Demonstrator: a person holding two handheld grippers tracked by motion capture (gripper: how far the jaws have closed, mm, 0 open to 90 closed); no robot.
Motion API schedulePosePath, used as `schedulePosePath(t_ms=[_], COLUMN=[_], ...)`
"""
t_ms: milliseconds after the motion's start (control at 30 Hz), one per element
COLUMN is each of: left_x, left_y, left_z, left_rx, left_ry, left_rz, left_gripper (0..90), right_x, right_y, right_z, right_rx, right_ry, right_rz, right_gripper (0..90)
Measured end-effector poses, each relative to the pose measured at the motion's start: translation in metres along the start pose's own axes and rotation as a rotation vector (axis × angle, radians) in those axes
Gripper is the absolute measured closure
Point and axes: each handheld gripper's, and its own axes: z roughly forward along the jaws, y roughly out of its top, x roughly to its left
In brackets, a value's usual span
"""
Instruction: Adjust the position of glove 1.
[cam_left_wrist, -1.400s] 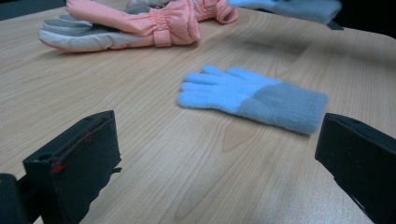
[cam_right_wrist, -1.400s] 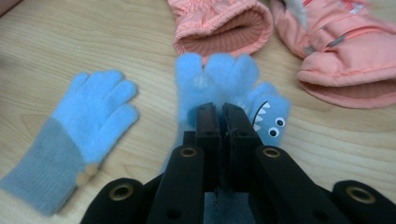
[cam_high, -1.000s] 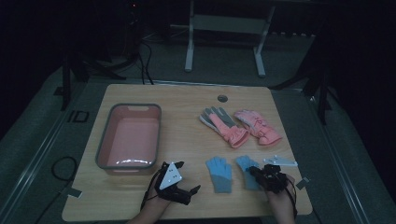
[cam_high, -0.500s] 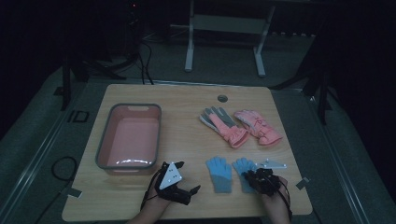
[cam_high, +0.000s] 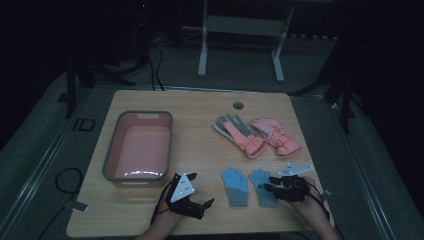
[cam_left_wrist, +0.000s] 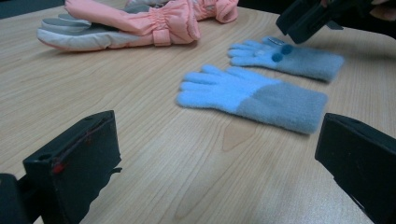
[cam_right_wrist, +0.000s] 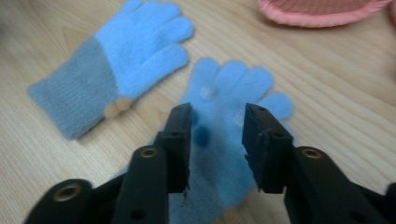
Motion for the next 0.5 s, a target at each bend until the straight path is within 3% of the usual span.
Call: schedulePosePath(t_ms=[133, 333, 400, 500], left_x=[0.0, 0.0, 0.0, 0.0], left_y=[0.0, 0.0, 0.0, 0.0], left_z=[0.0, 0.0, 0.0, 0.0], left_rx=[0.0, 0.001, 0.002, 0.002], left_ry=[-0.001, -0.001, 0.001, 0.001], left_rz=[-0.001, -0.001, 0.001, -0.001], left_gripper=[0.0, 0.0, 0.0, 0.1], right_x=[0.004, 0.008, 0.011, 0.013], right_y=[-0.003, -0.01, -0.012, -0.012], right_z=[0.012, 0.02, 0.021, 0.02], right_rx=[0.022, 0.017, 0.005, 0.009], right_ry=[0.018, -0.001, -0.022, -0.048], right_rz=[-0.012, -0.009, -0.03, 0.004], right_gripper=[60.9, 62.8, 67.9, 81.6])
